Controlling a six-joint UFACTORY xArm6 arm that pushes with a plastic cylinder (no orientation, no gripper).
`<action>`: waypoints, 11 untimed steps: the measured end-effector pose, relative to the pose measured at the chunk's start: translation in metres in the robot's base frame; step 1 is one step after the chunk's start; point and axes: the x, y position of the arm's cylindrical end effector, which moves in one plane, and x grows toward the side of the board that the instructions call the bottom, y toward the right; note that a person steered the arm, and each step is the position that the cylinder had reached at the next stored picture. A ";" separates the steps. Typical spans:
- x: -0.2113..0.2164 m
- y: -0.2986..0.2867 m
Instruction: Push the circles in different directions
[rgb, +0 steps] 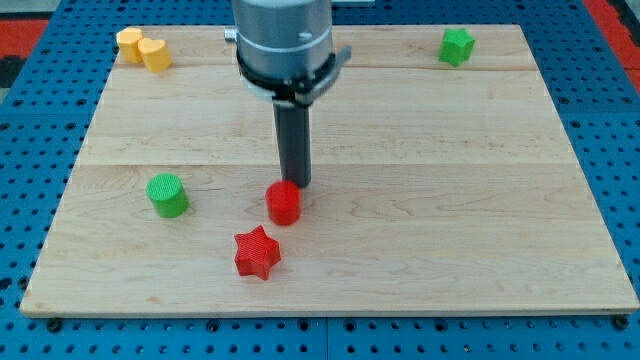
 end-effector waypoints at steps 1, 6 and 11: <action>0.023 -0.035; -0.033 -0.074; -0.031 0.002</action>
